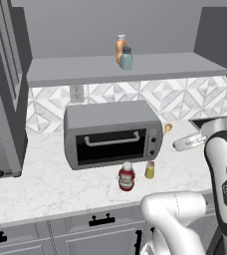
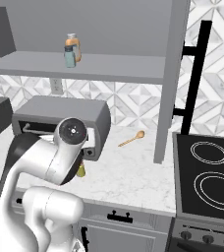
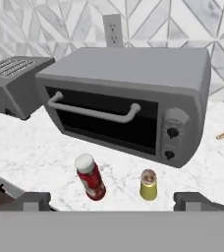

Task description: Put the shaker and condiment bottle from the counter next to their counterparts in the cabinet.

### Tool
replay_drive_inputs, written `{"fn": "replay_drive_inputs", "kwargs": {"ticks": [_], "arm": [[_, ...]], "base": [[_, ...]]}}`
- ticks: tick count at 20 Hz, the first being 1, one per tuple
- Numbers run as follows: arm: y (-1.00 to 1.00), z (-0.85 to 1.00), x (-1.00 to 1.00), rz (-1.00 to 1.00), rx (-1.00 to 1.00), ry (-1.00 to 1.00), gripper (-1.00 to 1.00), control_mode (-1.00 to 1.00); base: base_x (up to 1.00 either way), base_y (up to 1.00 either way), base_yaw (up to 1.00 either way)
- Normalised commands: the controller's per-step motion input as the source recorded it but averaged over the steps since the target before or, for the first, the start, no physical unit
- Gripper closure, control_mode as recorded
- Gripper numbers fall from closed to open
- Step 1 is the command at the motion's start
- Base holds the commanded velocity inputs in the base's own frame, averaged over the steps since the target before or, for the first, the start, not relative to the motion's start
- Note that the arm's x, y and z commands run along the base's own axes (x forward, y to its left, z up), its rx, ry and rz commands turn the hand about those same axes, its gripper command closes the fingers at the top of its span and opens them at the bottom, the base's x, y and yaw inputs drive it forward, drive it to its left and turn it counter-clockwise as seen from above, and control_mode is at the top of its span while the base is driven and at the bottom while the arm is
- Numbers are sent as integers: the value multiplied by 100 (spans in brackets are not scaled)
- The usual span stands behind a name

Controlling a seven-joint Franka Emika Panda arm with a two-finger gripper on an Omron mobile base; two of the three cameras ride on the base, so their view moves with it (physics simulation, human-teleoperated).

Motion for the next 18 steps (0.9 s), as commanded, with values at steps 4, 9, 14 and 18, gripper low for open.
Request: {"fn": "replay_drive_inputs", "kwargs": {"ticks": [4, 9, 14, 18], "arm": [[9, -22, -6, 6, 0, -25, -100, -100], [28, -42, -23, 0, 0, -19, -100, -100], [24, -49, -39, 0, 0, -22, -100, -100], [33, -49, -41, 0, 0, -32, -100, -100]], "base": [[0, 0, 0], [0, 0, 0], [0, 0, 0], [0, 0, 0]]}}
